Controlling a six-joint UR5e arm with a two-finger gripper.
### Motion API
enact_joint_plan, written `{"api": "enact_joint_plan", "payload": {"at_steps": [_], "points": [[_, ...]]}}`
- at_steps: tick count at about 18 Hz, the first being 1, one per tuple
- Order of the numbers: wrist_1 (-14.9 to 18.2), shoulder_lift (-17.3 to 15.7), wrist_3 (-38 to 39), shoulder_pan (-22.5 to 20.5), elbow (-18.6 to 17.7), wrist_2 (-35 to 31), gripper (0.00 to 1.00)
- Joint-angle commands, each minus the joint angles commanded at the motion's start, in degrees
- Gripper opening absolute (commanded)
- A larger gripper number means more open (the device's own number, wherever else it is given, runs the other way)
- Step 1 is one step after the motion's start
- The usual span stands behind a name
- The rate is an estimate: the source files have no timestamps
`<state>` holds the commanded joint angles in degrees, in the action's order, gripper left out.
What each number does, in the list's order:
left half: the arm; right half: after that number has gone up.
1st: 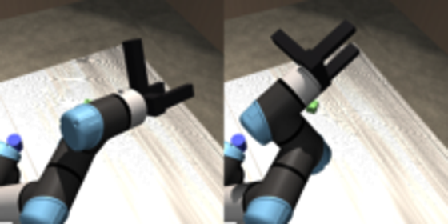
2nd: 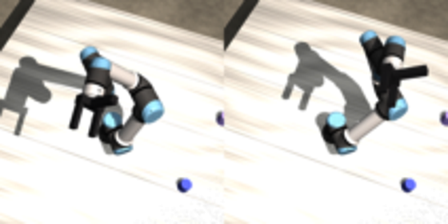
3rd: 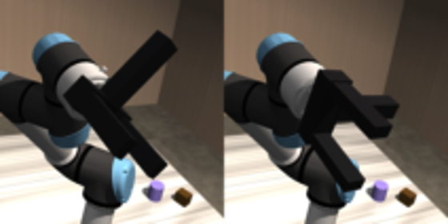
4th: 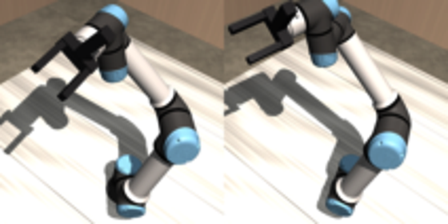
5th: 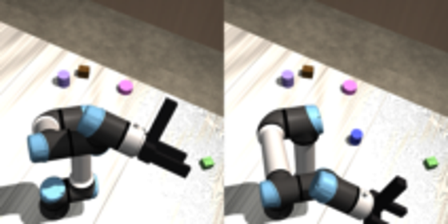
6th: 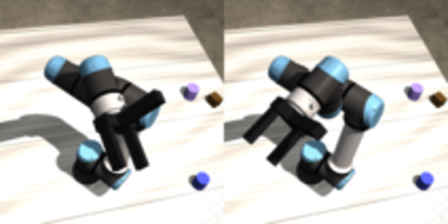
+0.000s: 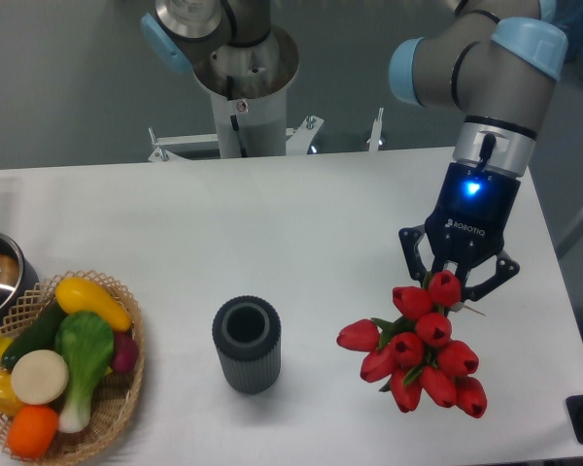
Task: Insert the flowers into the vase
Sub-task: 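Carry the red tulip bunch in the gripper over the grey vase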
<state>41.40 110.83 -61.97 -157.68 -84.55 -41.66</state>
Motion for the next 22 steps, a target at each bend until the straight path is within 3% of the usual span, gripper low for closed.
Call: {"api": "enact_joint_plan", "payload": {"at_steps": [4, 10, 16, 22], "points": [[0.0, 0.1, 1.0, 0.8, 0.3, 0.5, 0.22], [0.0, 0.1, 1.4, 1.1, -0.2, 7.6, 0.22], [-0.1, -0.1, 1.2, 4.7, -0.4, 8.1, 0.22], [-0.1, -0.6, 1.2, 6.5, -0.7, 19.3, 0.22]]}}
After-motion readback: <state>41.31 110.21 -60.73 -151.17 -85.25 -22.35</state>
